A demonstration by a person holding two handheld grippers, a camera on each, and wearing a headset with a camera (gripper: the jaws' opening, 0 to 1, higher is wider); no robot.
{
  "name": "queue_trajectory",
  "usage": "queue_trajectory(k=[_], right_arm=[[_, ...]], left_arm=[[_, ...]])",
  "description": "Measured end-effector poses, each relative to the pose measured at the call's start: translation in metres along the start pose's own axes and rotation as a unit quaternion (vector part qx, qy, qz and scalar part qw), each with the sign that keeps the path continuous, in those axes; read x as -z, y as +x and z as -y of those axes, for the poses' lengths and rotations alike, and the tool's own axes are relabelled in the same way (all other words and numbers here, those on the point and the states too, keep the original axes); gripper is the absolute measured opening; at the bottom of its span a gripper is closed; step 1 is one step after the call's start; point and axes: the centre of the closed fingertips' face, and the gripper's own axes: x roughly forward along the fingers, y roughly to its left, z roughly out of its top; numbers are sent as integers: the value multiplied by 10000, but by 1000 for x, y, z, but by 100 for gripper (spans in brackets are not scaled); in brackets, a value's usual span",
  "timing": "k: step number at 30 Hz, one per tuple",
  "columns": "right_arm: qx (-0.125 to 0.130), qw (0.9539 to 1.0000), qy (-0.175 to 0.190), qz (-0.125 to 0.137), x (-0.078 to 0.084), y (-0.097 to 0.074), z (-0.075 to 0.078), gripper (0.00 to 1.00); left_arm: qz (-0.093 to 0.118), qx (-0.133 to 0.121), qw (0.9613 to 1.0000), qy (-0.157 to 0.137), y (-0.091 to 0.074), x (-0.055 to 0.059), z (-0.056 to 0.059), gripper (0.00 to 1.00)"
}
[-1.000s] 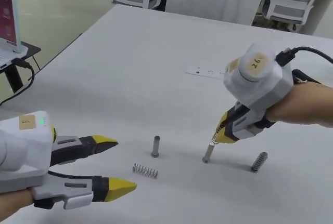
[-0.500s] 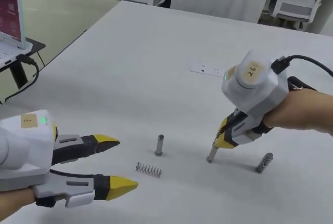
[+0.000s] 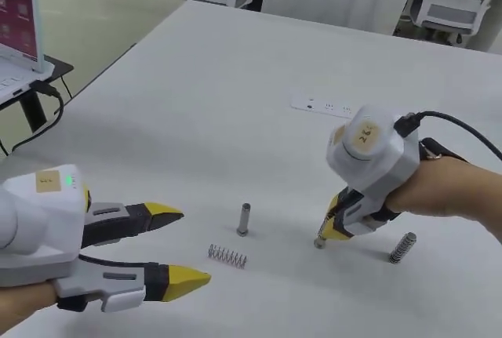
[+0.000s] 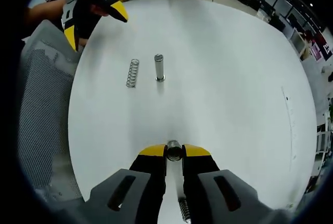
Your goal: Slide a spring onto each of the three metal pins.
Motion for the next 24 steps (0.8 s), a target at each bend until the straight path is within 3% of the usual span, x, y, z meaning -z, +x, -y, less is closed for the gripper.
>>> queue_trajectory(k=[19, 24], right_arm=[[0, 9999, 110, -74, 6, 16, 1, 10], [-2, 9999, 141, -69, 8, 17, 0, 15]], left_arm=[[-8, -36, 10000, 4, -2, 0, -1, 49], [-13, -37, 10000, 1, -2, 0, -1, 49]])
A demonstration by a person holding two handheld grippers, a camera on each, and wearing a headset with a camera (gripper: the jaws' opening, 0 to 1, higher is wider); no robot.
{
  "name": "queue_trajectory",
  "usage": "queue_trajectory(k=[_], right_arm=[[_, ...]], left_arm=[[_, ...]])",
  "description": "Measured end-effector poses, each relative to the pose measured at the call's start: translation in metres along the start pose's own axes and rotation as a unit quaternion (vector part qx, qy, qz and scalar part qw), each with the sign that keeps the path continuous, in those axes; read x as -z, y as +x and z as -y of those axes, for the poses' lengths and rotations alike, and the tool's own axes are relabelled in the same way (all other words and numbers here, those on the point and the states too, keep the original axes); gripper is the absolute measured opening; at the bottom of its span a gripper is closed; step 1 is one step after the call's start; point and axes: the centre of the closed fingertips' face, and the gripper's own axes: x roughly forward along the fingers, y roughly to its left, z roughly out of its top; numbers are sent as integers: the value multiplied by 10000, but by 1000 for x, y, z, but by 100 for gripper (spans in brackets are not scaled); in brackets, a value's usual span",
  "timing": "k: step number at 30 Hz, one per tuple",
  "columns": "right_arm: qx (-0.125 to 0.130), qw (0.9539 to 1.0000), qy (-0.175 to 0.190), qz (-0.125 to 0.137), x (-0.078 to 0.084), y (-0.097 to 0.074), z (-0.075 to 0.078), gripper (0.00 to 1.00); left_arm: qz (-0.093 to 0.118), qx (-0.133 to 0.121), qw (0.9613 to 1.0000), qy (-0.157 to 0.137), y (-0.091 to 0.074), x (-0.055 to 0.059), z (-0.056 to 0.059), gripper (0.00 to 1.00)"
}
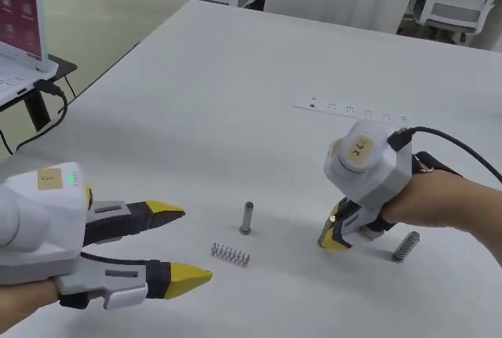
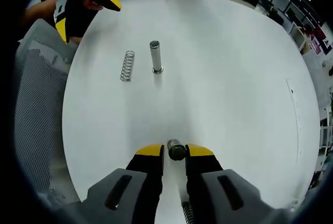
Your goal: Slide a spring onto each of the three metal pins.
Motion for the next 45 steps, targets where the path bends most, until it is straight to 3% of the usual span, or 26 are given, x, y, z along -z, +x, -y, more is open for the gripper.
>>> queue_trajectory(k=[13, 27, 45], right_arm=[[75, 9998, 187, 25, 14, -9, -3, 17], [46, 9995, 298, 84, 22, -14, -29, 18], [-189, 9992, 94, 342, -10, -13, -67, 18]], left_arm=[[12, 49, 10000, 35, 3, -2, 4, 49], [15, 61, 9999, 97, 1, -4, 7, 49], [-22, 80, 9998, 161, -2, -4, 12, 49]])
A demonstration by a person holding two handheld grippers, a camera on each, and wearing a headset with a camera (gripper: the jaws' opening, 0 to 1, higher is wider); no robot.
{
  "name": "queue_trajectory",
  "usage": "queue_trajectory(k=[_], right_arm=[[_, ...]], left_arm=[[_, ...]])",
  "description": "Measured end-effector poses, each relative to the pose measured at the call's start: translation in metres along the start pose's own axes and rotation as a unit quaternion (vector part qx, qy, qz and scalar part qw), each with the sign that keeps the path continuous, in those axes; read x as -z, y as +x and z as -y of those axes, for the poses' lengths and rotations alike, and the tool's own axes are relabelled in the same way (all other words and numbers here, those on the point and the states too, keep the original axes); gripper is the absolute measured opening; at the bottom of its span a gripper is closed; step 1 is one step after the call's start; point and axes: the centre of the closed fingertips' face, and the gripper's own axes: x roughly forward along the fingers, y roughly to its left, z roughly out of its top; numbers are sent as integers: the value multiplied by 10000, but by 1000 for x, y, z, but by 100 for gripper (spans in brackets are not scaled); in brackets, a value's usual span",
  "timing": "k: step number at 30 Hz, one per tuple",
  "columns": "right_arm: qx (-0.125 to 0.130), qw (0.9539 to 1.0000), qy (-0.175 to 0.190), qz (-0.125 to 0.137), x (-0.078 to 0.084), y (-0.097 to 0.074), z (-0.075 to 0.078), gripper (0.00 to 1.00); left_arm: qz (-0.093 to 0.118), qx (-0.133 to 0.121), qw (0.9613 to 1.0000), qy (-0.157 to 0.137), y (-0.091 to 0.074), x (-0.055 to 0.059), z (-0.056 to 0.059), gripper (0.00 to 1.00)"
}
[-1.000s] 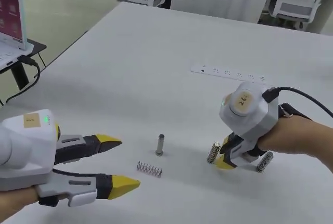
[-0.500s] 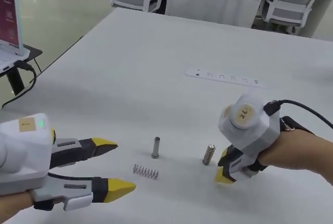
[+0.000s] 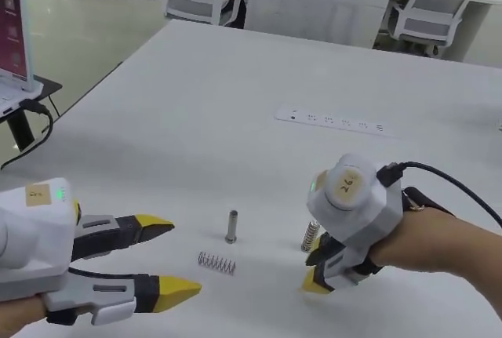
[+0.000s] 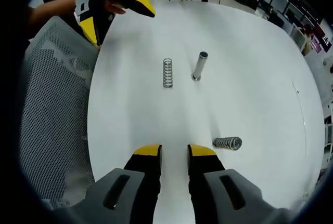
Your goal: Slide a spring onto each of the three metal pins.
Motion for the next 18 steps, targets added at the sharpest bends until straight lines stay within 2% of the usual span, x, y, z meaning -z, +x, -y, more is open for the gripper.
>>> queue_trajectory(k=[13, 18], right_arm=[[-165, 9991, -332, 207, -41, 13, -13, 18], [-213, 9985, -441, 228, -51, 21, -16, 18]], left_arm=[[14, -30, 10000, 6, -5, -1, 3, 48], [9, -57, 10000, -2, -6, 0, 2, 48]])
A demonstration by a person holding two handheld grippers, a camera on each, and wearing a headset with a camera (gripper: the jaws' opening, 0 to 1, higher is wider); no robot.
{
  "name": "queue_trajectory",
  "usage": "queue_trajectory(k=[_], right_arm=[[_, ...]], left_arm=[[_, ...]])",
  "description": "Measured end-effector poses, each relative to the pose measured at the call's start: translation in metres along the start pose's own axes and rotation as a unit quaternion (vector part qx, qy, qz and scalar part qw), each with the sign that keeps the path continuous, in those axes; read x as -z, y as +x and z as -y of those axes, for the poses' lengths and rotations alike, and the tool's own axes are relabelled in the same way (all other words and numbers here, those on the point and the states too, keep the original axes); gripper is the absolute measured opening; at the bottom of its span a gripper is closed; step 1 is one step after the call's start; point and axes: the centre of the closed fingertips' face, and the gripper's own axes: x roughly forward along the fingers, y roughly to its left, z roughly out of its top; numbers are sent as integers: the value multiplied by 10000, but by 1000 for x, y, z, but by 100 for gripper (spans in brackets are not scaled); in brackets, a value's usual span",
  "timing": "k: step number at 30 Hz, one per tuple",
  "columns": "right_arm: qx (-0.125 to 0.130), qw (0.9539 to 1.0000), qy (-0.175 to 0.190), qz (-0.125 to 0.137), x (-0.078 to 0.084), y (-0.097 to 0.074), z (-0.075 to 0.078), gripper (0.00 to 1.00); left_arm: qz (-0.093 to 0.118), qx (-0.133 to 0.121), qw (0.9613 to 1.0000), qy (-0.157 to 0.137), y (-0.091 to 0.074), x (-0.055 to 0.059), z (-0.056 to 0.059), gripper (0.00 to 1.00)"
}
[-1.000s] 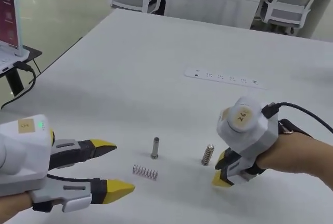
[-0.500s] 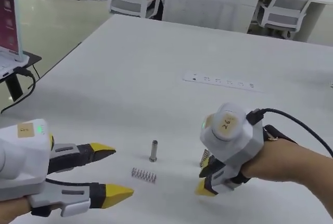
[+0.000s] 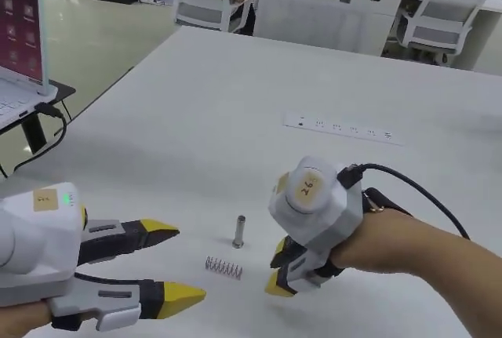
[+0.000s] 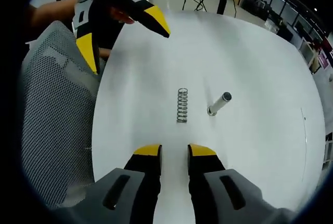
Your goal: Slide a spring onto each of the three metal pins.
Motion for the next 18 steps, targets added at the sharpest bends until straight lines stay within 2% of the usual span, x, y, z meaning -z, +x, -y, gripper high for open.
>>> queue_trajectory(k=[18], right_arm=[[8, 9999, -1, 103, -23, 23, 9, 17]], left_arm=[[-16, -57, 10000, -38, -4, 5, -3, 48]])
